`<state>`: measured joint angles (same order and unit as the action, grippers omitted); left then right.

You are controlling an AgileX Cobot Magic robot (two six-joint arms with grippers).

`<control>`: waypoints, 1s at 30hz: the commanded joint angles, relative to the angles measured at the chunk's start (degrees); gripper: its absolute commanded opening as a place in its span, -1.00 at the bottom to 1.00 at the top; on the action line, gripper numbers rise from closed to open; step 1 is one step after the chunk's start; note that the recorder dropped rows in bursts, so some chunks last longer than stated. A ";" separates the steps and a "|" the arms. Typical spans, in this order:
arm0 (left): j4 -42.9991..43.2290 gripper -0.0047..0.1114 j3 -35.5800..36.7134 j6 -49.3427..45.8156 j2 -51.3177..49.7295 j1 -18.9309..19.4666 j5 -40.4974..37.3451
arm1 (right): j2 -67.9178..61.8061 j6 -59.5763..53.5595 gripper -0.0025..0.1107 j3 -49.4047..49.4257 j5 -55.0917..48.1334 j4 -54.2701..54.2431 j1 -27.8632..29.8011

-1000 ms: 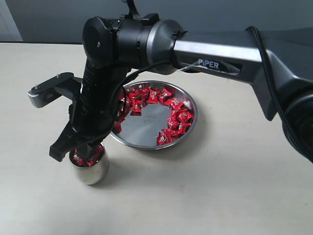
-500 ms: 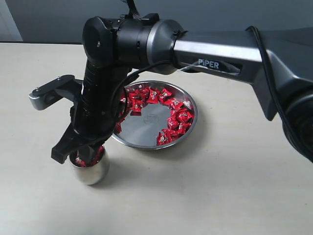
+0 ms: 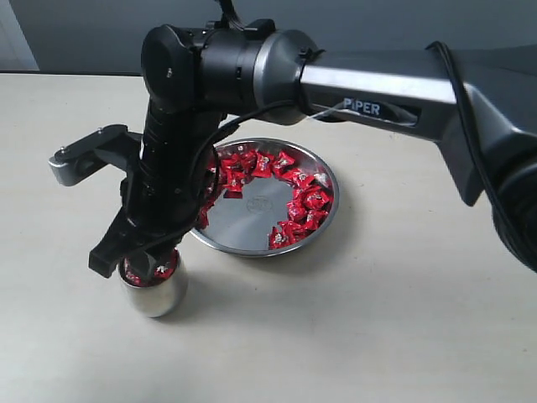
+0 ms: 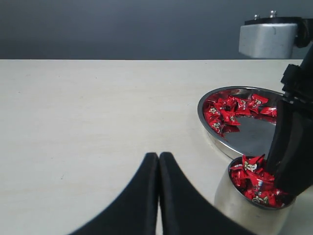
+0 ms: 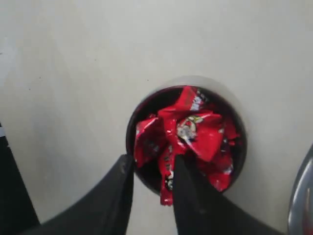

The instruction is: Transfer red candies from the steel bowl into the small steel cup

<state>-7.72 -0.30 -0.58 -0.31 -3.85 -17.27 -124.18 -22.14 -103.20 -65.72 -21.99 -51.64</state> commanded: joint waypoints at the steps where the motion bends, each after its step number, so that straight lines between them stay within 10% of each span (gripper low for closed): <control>1: 0.04 -0.91 0.30 0.02 0.31 0.29 0.57 | 4.10 -0.21 -0.45 0.07 0.92 1.52 0.28; 6: 0.04 -0.91 0.30 0.02 0.31 0.29 0.57 | 9.13 3.20 -0.46 0.07 3.77 8.01 0.28; 10: 0.04 -0.91 0.30 0.02 0.31 0.29 0.57 | 12.64 7.55 -0.96 0.07 7.72 15.06 0.28; 19: 0.04 -0.91 0.30 0.02 0.31 0.29 0.57 | 16.01 10.12 -0.96 2.09 14.53 16.10 0.28; 30: 0.04 -0.91 0.30 0.02 0.31 0.29 0.57 | 30.46 16.57 -0.96 30.83 33.84 16.28 11.59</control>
<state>-7.72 -0.30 -0.58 -0.31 -3.85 -17.27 -97.99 -6.60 -78.50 -33.45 -6.36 -43.93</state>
